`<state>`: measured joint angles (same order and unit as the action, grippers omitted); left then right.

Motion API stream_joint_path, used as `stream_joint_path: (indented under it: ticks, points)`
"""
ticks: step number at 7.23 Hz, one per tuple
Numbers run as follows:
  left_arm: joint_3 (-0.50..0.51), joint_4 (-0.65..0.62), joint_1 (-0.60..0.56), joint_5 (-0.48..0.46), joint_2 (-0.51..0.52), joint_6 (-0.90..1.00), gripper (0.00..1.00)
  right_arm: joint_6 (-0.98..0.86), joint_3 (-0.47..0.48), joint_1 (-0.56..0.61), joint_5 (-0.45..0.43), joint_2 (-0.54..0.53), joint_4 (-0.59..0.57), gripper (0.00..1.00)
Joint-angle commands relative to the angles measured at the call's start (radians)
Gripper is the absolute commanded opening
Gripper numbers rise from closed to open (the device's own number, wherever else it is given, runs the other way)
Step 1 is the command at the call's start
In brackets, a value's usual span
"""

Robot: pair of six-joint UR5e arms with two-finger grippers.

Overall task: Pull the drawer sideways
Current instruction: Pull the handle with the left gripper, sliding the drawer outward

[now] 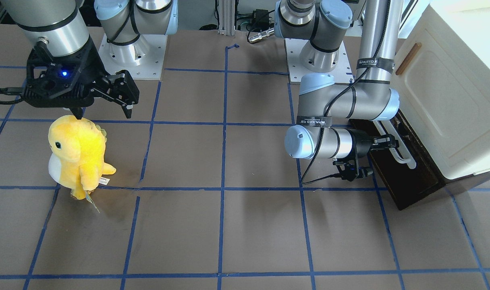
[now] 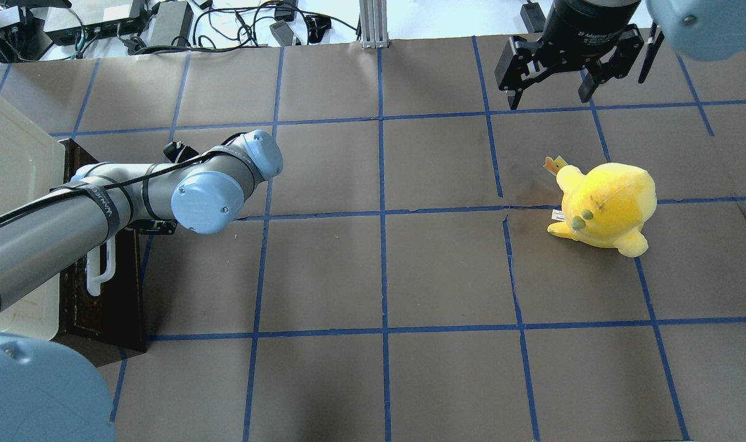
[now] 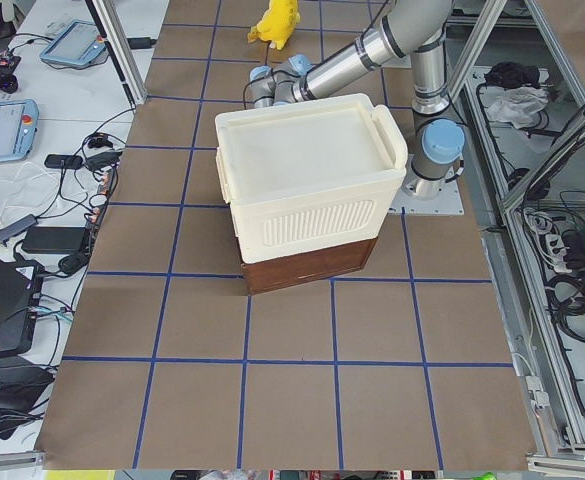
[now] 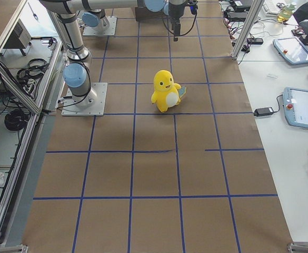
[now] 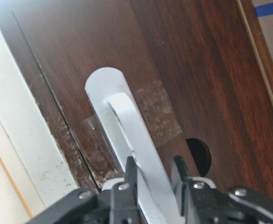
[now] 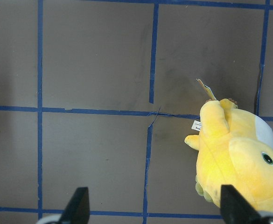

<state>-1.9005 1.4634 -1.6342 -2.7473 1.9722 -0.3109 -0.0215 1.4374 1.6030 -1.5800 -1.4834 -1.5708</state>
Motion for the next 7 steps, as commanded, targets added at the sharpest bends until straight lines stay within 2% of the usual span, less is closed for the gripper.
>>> stream_joint_path:
  ticks: [1,7]
  points:
    - [0.003,0.0,-0.001,0.0,-0.001,0.004,0.34,0.0,0.0,0.0,0.0,0.0,0.0,1.0]
    - [0.026,0.002,-0.01,0.002,0.005,0.004,0.34,0.0,0.0,0.0,0.0,0.0,0.0,1.0]
